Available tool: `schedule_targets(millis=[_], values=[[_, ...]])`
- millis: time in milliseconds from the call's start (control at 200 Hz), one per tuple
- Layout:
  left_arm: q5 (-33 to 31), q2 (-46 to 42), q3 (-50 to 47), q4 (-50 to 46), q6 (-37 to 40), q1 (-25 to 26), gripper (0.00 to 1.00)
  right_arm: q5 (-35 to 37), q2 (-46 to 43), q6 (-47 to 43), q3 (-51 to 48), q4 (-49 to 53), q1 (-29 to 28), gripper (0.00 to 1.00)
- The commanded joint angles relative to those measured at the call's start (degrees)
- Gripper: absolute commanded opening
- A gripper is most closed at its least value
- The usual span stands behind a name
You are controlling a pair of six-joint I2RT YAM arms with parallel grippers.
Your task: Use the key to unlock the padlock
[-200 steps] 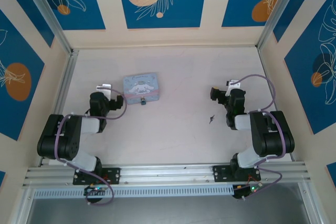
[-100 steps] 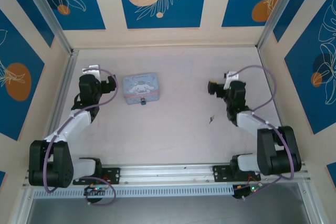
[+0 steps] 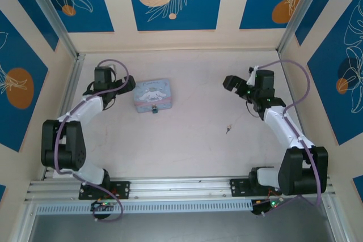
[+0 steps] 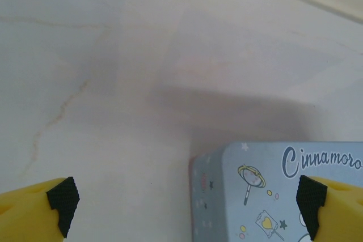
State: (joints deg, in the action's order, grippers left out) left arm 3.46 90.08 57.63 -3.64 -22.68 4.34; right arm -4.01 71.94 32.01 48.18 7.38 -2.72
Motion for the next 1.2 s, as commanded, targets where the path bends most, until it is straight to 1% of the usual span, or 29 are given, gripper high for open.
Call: schedule_targets(millis=[0, 210, 450, 575, 665, 765, 905, 980, 1040, 1115, 1195], values=[[4.09, 3.47, 4.0, -2.71, -3.2, 2.07, 1.0, -7.1, -3.34, 6.55, -2.78, 3.38, -1.42, 1.0], [4.33, 9.34, 6.85, -0.68, -5.71, 8.28, 1.0, -5.92, -5.29, 11.17, -6.87, 5.41, -3.58, 0.99], [2.92, 12.09, 7.03, 3.16, -9.2, 16.5, 1.0, -4.11, -9.19, 11.85, -9.91, 8.41, -3.93, 0.99], [1.95, 12.05, 5.69, 5.51, -11.48, 19.76, 1.0, -2.08, -11.35, 12.23, -10.57, 11.9, -3.93, 1.0], [1.2, 11.36, 4.42, 6.57, -13.23, 21.45, 1.0, 2.0, -11.83, 13.11, -10.02, 16.36, -3.82, 0.99], [-0.9, 9.11, 1.14, 8.11, -16.7, 22.54, 1.0, 6.49, -10.66, 14.99, -8.81, 22.34, -3.56, 0.99], [-2.5, 5.12, -4.48, 10.75, -20.5, 23.65, 1.0, 9.17, -8.64, 17.06, -8.88, 25.7, -3.34, 1.0], [-3.85, 2.29, -7.14, 10.92, -21.5, 23.87, 1.0, 9.48, -7.6, 17.81, -9.39, 25.76, -3.38, 0.97], [-6.21, -0.81, -9.17, 10.06, -21.87, 23.87, 1.0, 8.75, -6.35, 17.84, -9.68, 25.05, -3.43, 0.91], [-10.1, -5.59, -11.38, 8.03, -22.15, 23.87, 1.0, 7.98, -4.17, 17.73, -9.15, 24.54, -3.53, 0.8], [-12.44, -10.23, -12.56, 4.89, -21.83, 23.87, 1.0, 8.09, -1.42, 17.56, -8.34, 24.57, -4.19, 0.67]])
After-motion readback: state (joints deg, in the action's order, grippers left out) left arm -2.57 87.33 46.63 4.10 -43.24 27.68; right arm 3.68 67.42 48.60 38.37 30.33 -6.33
